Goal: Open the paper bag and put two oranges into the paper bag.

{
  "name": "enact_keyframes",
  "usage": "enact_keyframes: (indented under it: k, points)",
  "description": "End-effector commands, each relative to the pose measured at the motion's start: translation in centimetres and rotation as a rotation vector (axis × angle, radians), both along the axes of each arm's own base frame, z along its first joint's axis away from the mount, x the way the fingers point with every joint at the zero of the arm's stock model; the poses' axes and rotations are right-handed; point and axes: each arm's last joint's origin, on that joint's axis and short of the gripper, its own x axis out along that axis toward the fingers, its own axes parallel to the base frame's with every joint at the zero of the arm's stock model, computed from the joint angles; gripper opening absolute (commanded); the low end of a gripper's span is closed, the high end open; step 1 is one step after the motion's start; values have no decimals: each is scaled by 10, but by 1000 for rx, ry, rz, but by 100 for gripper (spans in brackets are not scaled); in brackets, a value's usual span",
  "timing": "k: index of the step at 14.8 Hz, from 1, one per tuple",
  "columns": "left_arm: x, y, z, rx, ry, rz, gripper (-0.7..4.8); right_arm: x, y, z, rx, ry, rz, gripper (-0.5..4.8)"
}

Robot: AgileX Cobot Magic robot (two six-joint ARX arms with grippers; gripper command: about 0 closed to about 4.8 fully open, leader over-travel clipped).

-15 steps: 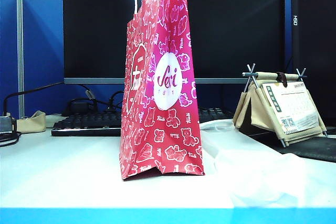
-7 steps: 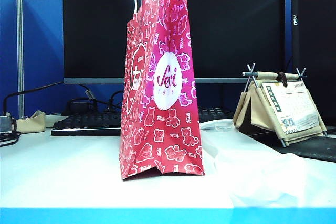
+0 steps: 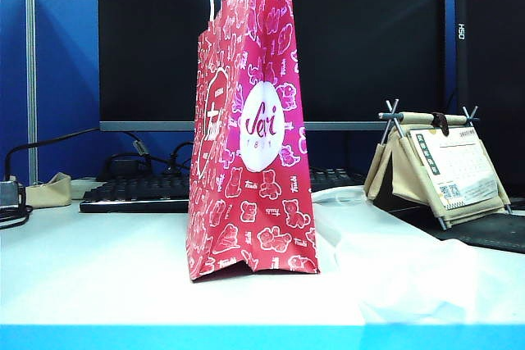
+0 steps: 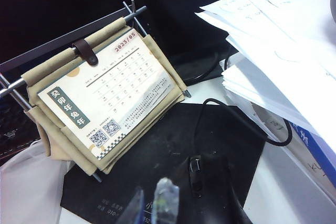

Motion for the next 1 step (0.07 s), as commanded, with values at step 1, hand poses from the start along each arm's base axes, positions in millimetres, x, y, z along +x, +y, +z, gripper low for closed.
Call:
enact_keyframes:
  k: [1]
  points:
    - [0,0,-1,1,0,3,-1,0,0,0,-1,-10,0,36]
